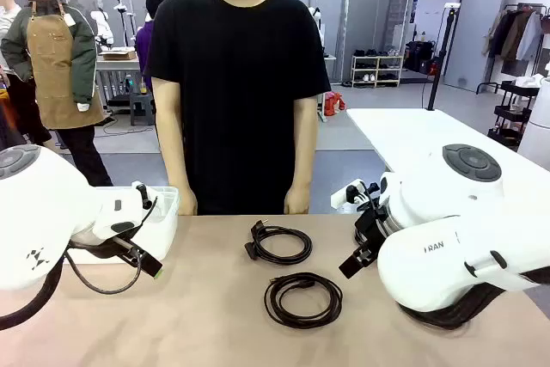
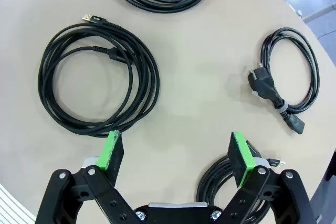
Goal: Organize and store the cables.
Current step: Place the Power Cable into the Organizing box.
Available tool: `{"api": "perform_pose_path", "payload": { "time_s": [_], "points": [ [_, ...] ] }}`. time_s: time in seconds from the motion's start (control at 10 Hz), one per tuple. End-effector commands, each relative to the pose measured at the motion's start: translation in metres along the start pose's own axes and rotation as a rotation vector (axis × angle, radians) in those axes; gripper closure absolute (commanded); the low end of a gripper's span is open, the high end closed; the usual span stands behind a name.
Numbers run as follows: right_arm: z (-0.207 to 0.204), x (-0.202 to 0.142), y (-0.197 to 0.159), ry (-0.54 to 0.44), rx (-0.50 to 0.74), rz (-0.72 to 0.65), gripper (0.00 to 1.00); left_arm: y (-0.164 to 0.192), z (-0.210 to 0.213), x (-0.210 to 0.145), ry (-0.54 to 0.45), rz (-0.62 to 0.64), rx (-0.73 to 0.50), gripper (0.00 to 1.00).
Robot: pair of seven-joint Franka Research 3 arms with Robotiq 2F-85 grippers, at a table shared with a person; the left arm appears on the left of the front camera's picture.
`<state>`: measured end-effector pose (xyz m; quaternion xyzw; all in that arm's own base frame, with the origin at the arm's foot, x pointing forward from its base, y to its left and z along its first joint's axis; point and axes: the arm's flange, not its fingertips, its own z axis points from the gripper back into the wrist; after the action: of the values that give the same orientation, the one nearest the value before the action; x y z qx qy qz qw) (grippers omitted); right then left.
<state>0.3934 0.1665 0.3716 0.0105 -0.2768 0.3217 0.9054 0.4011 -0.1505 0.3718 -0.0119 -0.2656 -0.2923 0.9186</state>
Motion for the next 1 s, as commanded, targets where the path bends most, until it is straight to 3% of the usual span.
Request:
{"api": "perform_pose_path", "payload": {
  "time_s": [0.0, 0.9],
  "points": [
    [0.0, 0.0, 0.0, 0.0, 0.0, 0.0, 0.0, -0.0002, 0.0, 0.0001, 0.0, -0.001, 0.0, 0.0],
    [0.0, 0.0, 0.0001, 0.0, 0.0, 0.002, 0.0, -0.0009, 0.0, 0.0002, 0.0, -0.002, -0.001, 0.0]
  ]
}}
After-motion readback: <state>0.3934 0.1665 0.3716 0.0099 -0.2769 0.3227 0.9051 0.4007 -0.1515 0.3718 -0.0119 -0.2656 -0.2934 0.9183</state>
